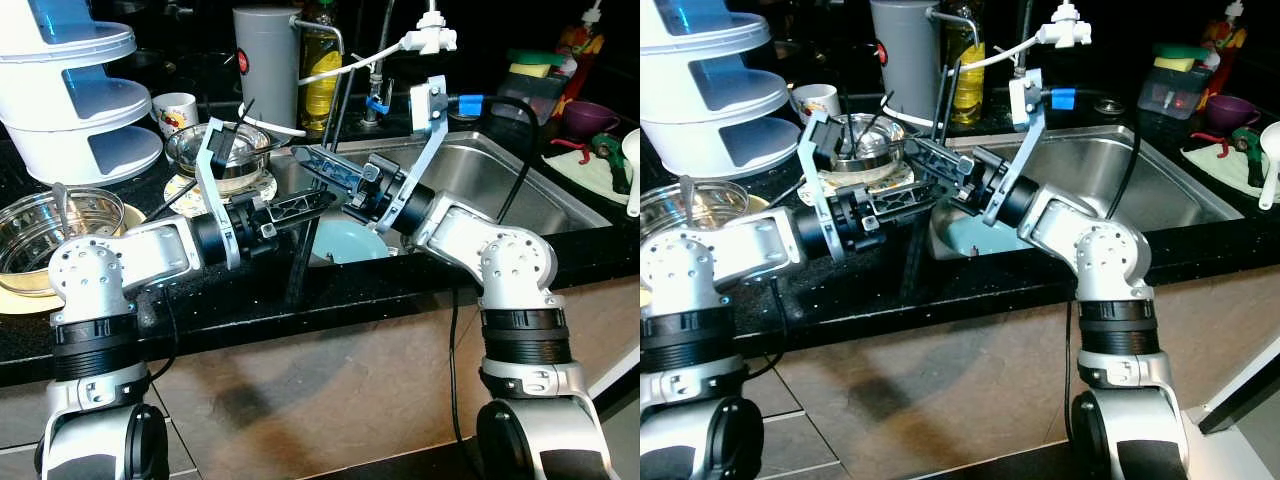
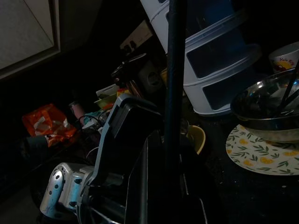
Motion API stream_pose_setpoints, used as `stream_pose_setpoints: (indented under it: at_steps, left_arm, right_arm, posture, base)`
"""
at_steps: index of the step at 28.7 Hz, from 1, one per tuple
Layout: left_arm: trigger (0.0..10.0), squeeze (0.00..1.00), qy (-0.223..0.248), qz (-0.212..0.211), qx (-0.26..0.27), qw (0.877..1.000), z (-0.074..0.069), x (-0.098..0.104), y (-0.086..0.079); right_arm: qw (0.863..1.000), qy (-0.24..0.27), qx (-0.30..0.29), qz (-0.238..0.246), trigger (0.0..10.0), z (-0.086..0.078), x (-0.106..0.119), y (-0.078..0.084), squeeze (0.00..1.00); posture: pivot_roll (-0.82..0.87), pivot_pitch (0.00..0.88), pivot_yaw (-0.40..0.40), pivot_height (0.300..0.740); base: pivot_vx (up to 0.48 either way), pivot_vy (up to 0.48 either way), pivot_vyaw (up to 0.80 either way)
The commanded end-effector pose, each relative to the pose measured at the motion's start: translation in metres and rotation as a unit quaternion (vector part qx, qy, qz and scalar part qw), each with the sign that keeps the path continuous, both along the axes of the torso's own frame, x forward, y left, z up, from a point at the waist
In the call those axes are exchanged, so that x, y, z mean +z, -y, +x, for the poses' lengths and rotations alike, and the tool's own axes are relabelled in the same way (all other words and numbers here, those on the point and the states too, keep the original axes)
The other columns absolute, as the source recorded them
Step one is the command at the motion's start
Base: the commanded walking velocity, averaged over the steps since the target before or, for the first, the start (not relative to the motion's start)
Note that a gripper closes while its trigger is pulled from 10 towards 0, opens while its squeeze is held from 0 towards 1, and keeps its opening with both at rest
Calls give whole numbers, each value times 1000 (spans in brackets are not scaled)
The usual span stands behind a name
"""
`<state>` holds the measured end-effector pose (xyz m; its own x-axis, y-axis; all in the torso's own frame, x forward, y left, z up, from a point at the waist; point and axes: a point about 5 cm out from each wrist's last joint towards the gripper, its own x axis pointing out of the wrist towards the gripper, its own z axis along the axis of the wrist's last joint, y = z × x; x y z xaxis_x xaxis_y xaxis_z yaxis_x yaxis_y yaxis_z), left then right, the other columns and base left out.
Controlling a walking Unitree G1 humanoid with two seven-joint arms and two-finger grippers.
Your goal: Kitchen organization
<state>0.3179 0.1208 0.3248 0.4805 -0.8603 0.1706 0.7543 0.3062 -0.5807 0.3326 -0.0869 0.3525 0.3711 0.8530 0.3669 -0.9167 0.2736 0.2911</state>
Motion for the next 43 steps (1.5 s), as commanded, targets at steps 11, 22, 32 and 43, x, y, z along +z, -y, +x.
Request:
stream_pose_setpoints:
  at_steps: [11,22,32,43]
  left_arm:
    - [10000,0,-25,30,52,998,8,-10,-13]
    - [10000,0,47,138,97,984,5,-13,-33]
    - [10000,0,189,185,214,940,21,-13,-20]
    - [10000,0,319,282,177,887,22,-28,34]
  right_arm:
    - [1000,22,3,15,0,-2,12,5,0]
    - [995,51,-70,-58,0,10,4,21,0]
    - [925,134,-331,-127,118,59,-20,50,0]
    - [913,103,-357,-168,10000,84,-57,39,0]
  posture:
    - [-2,127,12,740]
    - [1,127,8,740]
    - [9,144,7,740]
    - [49,213,-4,740]
  base:
    - [0,0,0]
    - [0,0,0]
    - [0,0,0]
    - [0,0,0]
